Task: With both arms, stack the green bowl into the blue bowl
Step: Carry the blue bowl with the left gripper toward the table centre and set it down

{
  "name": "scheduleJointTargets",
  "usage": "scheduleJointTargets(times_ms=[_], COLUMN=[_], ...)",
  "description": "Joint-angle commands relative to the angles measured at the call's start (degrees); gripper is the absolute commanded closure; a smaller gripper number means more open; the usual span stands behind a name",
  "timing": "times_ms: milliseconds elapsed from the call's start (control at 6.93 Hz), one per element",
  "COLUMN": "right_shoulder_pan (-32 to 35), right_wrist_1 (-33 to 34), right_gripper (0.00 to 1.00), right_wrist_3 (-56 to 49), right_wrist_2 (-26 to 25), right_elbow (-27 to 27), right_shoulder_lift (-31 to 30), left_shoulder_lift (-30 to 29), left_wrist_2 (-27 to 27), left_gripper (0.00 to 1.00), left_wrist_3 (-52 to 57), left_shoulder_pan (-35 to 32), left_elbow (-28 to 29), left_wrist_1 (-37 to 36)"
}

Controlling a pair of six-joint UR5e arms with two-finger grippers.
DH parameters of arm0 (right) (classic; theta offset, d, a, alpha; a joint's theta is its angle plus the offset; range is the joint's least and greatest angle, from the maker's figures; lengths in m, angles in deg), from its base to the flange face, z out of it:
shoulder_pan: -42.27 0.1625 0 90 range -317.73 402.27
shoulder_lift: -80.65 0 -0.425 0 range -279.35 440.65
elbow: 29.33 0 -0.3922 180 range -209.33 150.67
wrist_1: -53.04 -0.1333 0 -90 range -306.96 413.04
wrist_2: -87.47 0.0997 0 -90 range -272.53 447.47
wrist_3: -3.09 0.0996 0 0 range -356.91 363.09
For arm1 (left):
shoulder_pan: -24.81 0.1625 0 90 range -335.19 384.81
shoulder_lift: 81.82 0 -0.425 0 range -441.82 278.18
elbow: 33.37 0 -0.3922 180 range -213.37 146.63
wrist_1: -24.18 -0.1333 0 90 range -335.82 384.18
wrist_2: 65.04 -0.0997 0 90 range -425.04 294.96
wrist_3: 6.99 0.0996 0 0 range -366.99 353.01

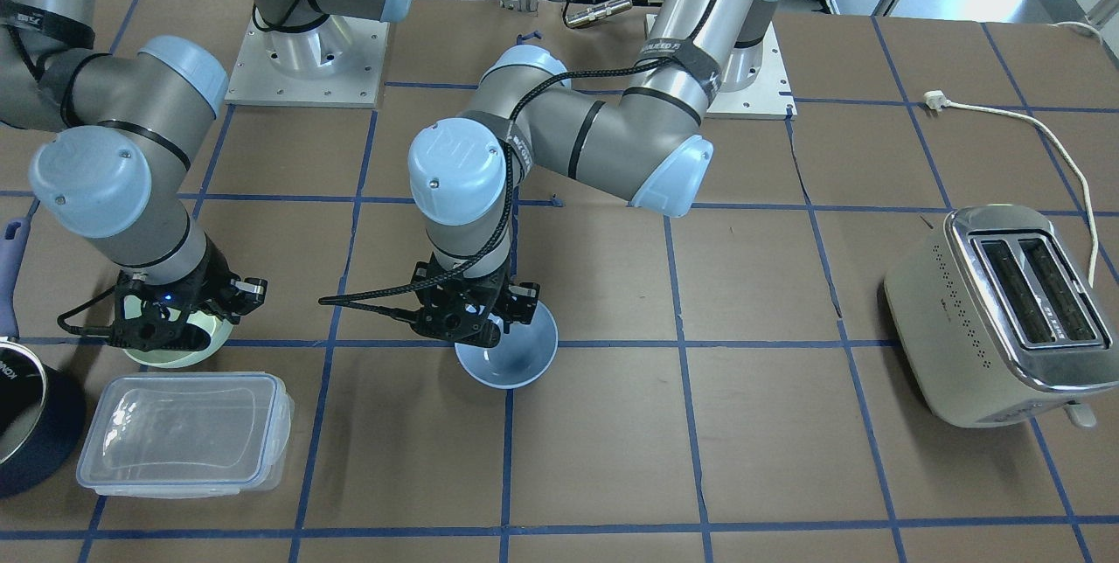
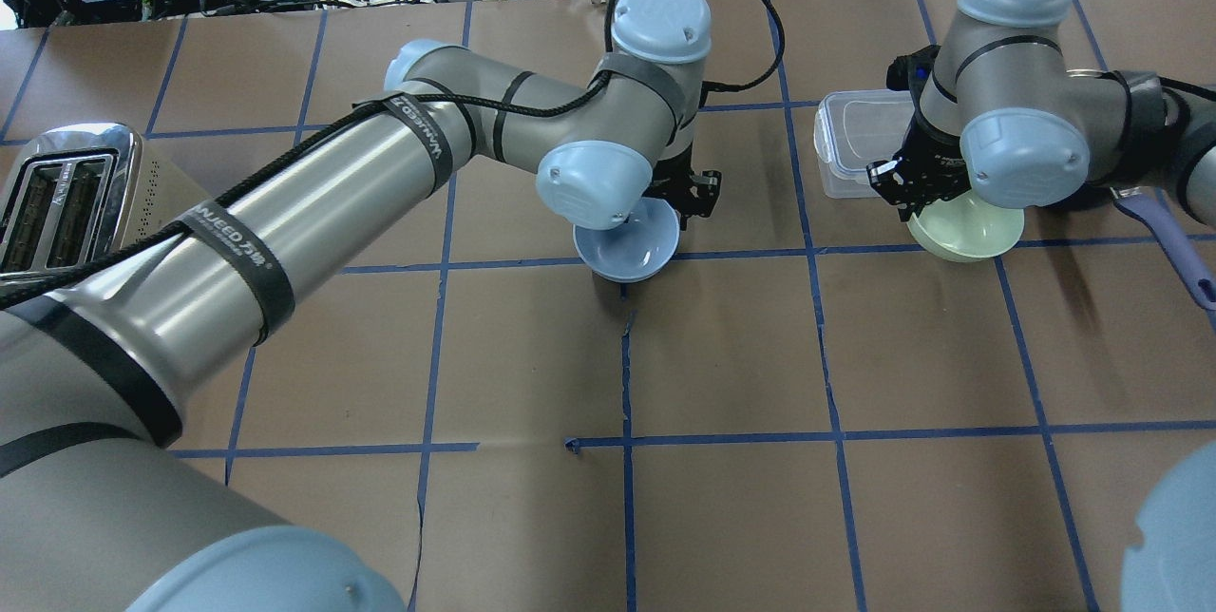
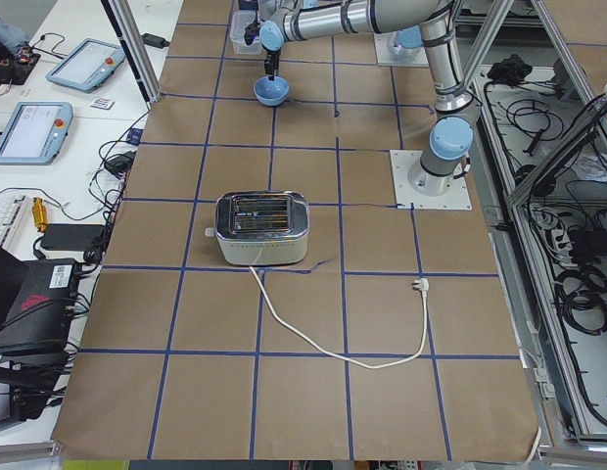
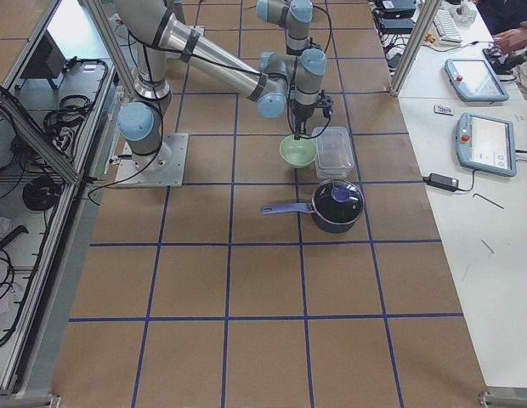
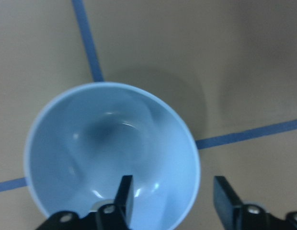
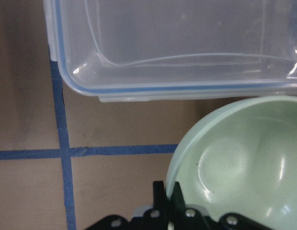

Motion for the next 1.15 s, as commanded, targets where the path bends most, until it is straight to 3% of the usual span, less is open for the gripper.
scheduleJointTargets(times_ms=[0,144,433,1010], right_shoulder_pan=[0.7,1.9,7.2,21.7], right_wrist_1=[-2.3,-5.7,-6.1,-8.7], right_gripper=[1.00,1.00,1.00,1.00], right_wrist_3=[0.9,1.0,8.0,27.4], right_wrist_2=[0.2,0.2,0.0,-0.1], right_elbow=[-3.4,-6.5,-10.2,-14.5], right_shoulder_lift=[-0.5,-0.5,-0.4,1.2], left_shoulder_lift=[7.0,10.6,17.9,25.5], left_wrist_2=[0.2,0.0,0.1,0.2], left_gripper=[0.00,0.00,0.00,0.00], left_wrist_3=[0.3,0.5,-0.1,6.4], left_shoulder_pan=[5.2,7.2,10.1,20.7], left_elbow=[0.1,0.1,0.1,-6.1], left_wrist_1=[8.6,10.7,16.7,17.1])
